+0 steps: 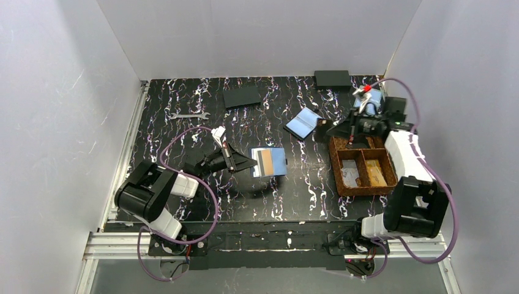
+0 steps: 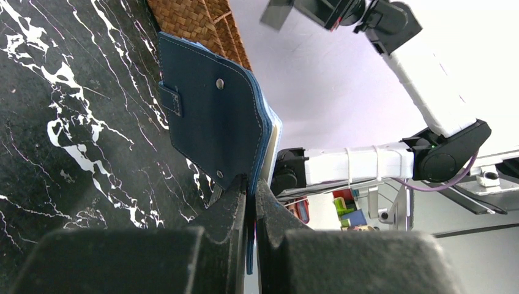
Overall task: Take the credit cards out of the card holder
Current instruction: Place the credit card in the storage box.
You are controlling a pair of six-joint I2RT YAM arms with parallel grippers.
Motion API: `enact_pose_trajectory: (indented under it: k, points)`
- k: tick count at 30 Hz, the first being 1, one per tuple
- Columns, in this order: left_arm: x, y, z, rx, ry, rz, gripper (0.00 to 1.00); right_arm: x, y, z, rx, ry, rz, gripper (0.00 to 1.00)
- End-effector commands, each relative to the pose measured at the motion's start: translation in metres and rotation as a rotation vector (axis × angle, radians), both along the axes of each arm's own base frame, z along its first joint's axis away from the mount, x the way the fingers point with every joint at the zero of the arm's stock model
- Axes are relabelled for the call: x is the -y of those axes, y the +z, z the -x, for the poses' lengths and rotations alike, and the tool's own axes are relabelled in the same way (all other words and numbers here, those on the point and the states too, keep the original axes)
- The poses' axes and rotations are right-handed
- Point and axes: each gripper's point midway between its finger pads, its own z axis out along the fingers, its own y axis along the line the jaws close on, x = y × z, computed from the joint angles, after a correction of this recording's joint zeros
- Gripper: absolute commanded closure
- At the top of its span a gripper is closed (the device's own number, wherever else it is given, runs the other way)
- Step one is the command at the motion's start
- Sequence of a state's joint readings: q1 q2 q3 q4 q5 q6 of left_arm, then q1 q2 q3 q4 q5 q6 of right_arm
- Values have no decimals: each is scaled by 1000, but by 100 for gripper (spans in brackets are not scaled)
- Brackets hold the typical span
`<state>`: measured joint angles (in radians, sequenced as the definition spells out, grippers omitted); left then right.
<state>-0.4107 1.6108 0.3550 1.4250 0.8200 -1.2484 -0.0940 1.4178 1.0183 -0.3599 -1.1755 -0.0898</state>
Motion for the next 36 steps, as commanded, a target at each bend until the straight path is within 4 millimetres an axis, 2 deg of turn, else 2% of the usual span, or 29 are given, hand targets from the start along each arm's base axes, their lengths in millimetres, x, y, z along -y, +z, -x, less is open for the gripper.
enact_pose_trajectory:
  k: [1,4,11,15,20,24,28,31,36]
  points:
    - [-6,22,9,120,-21,17,100,54,5,-3,107,-130,249,99]
    - [-7,25,13,136,-40,10,100,72,7,-6,129,-161,344,99]
    - [-10,27,18,162,-59,-17,100,106,15,6,109,-187,520,99]
    - [-11,27,19,172,-59,-27,100,135,16,23,71,-201,652,99]
    - [-11,26,20,164,-61,-29,100,165,9,50,3,-191,703,99]
    - [-11,28,20,164,-62,-24,100,173,4,58,-22,-198,674,99]
    - [-12,29,22,163,-60,-21,100,169,2,41,-26,-240,589,99]
    - [-12,29,22,164,-56,-21,100,163,0,20,-56,-277,472,99]
    - [-14,28,24,168,-47,-23,100,156,-14,-16,-146,-353,320,99]
